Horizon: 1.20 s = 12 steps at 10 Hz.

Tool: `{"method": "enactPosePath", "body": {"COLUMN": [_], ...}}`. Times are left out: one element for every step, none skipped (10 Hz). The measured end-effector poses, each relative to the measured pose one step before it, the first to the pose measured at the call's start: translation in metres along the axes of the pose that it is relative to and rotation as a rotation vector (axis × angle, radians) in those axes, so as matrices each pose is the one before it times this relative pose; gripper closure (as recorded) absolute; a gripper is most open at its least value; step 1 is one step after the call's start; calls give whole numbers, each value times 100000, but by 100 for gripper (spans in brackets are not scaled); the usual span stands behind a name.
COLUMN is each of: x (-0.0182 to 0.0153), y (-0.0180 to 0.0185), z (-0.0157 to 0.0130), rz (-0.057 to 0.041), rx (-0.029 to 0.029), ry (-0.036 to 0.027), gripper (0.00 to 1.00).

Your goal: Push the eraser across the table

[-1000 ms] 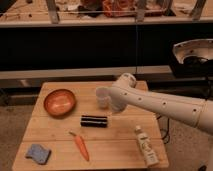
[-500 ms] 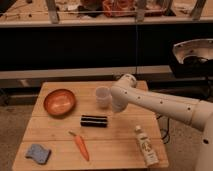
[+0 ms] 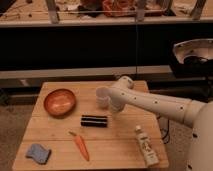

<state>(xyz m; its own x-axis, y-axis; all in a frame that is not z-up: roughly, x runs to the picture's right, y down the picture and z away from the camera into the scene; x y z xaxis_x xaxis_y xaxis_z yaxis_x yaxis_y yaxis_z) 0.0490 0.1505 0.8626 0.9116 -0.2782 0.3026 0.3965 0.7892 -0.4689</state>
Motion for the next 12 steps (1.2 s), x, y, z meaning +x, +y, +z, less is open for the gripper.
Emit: {"method": "enactPosePath", "body": {"x": [-167, -378, -674, -1203, -1488, -796, -583, -760, -942, -1318, -2008, -1660], "y": [-95, -238, -173, -312, -550, -249, -183, 6, -102, -81, -387, -386], "z": [238, 423, 488, 397, 306, 125, 99, 166, 74, 88, 108, 158], "rz": [-340, -1424, -1612, -2622, -3350, -1758, -1675, -3097, -2458, -2759, -4040, -3749], "rx": [-202, -605, -1009, -1236, -1111, -924, -796, -1534, -817, -858, -1056, -509], "ry": [-103, 144, -118, 70, 310, 110, 80, 6, -268, -288, -300, -247], "gripper": [100, 100, 100, 100, 100, 100, 100, 100, 100, 100, 100, 100]}}
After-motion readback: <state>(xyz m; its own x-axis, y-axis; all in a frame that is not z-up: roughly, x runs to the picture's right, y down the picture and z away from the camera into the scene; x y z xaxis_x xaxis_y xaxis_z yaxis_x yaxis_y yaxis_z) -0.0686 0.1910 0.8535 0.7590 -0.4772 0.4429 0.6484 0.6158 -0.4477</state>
